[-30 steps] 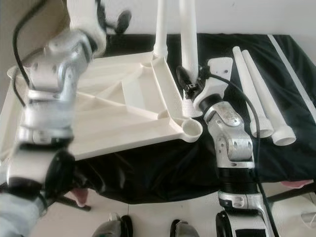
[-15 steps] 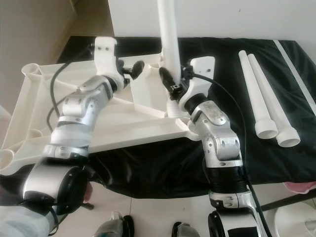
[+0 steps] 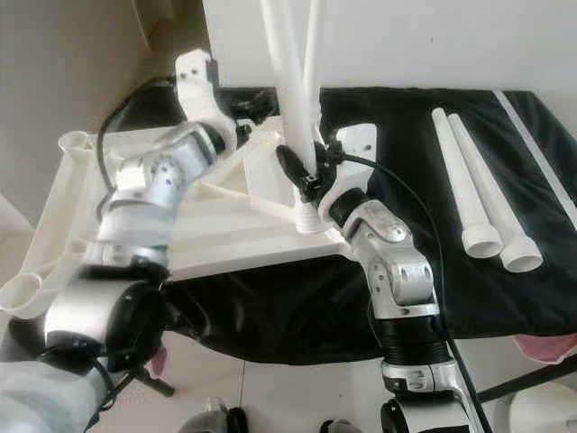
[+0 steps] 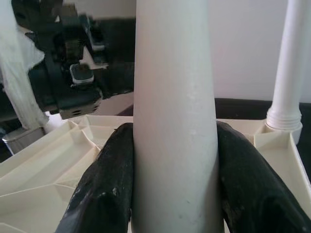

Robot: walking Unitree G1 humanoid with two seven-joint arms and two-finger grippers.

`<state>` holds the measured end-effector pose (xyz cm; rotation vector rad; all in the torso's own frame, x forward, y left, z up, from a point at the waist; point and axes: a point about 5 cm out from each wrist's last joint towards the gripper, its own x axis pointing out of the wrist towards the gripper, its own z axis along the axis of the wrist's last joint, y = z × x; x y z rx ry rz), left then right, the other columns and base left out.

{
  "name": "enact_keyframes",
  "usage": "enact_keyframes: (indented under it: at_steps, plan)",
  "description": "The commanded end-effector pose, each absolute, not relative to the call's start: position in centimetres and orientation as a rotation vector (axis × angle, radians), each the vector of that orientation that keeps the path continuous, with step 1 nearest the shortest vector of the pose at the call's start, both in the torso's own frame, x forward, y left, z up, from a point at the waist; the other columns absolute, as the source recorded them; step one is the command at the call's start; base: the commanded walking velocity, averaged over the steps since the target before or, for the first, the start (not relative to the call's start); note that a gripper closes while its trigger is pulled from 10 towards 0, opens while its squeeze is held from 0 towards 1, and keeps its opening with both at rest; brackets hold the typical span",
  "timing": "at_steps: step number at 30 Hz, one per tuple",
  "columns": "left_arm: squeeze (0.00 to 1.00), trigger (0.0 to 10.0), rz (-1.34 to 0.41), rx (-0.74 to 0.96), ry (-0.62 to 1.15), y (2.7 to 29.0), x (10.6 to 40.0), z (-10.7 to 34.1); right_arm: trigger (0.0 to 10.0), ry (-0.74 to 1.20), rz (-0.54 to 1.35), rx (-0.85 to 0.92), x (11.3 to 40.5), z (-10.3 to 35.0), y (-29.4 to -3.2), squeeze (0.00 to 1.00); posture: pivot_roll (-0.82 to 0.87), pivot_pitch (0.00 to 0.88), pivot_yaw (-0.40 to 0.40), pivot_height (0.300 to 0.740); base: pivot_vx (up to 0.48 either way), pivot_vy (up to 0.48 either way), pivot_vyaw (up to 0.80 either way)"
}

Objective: Building children table

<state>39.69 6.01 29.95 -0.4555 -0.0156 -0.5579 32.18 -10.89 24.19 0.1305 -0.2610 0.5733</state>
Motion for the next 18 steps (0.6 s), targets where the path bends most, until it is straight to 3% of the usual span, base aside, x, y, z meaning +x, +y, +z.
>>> enact_keyframes:
  at_steps: [1, 18]
  plan:
    - [0.0, 10.0, -0.837, -0.519, -0.067, 4.3, 38.5, 31.6, 10.0, -0.273, 0.614, 0.125, 31.9, 24.3, -10.5, 0.0, -0.01, 0.009, 0.017, 0.74, 0.0, 0.0, 0.0]
    - [0.0, 10.0, -0.968, -0.565, -0.135, 2.5, 36.9, 34.6, 10.0, -0.248, 0.569, 0.092, 33.1, 24.3, -10.8, 0.0, -0.01, 0.0, 0.001, 0.74, 0.0, 0.0, 0.0]
